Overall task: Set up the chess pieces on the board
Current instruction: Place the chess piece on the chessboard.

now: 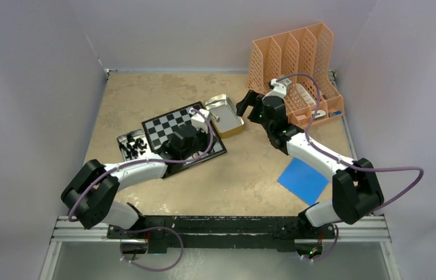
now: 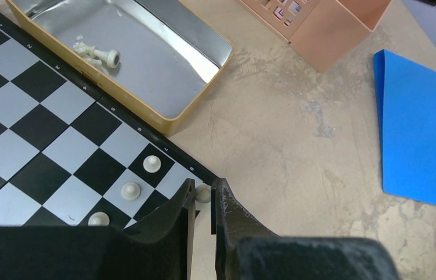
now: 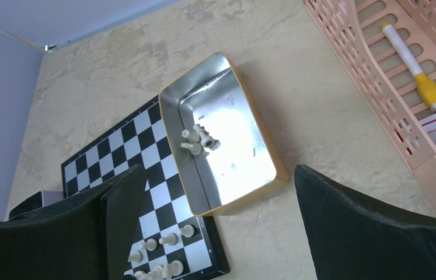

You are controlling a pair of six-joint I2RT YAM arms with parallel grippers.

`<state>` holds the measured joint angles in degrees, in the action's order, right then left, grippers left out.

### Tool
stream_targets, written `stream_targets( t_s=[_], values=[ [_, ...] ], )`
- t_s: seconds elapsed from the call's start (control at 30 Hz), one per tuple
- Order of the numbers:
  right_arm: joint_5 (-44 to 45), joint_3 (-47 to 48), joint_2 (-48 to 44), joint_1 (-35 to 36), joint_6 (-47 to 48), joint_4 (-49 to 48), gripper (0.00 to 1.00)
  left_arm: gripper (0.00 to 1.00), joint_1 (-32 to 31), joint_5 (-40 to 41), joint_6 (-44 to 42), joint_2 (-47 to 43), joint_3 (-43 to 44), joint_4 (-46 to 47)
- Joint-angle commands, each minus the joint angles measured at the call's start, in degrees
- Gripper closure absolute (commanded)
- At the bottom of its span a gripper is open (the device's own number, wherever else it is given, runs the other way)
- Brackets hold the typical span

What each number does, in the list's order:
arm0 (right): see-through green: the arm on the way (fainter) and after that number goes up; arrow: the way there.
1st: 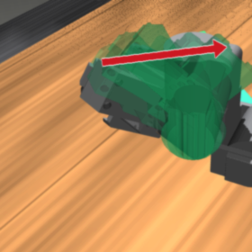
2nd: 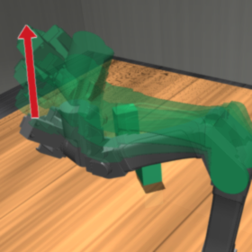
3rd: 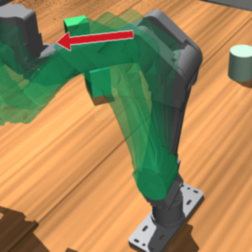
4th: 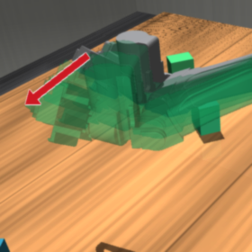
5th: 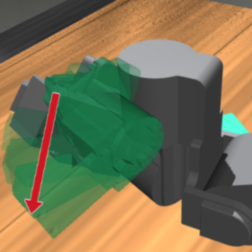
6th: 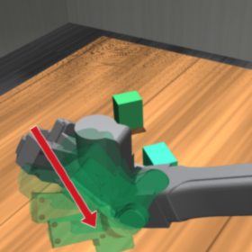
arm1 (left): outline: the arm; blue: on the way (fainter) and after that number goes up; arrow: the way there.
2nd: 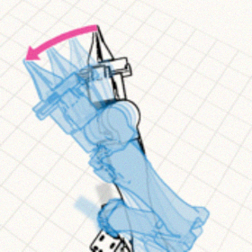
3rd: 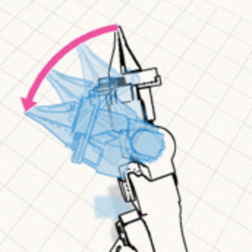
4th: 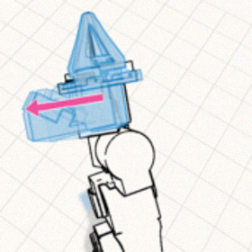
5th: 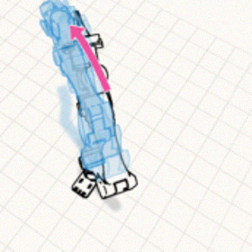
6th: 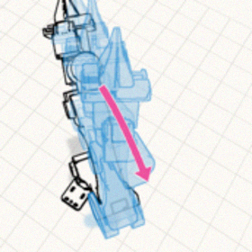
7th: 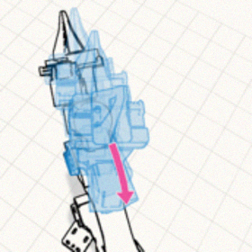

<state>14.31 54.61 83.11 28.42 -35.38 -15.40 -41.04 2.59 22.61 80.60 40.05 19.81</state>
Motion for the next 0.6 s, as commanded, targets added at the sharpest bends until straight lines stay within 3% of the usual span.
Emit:
stream_targets(
  t_s=[0.0,0.57],
  values=[
    [1.91,-0.28,-2.73,-0.05,0.07,-2.59,0.01,1.0,-0.19,-0.81,-4.29,2.67,-1.42,11.66],
    [-0.33,-1.49,-5.13,-0.15,2.94,-5.08,0.01,1.0,-0.18,-2.32,-7.02,12.92,-2.65,20.85]
  ],
)
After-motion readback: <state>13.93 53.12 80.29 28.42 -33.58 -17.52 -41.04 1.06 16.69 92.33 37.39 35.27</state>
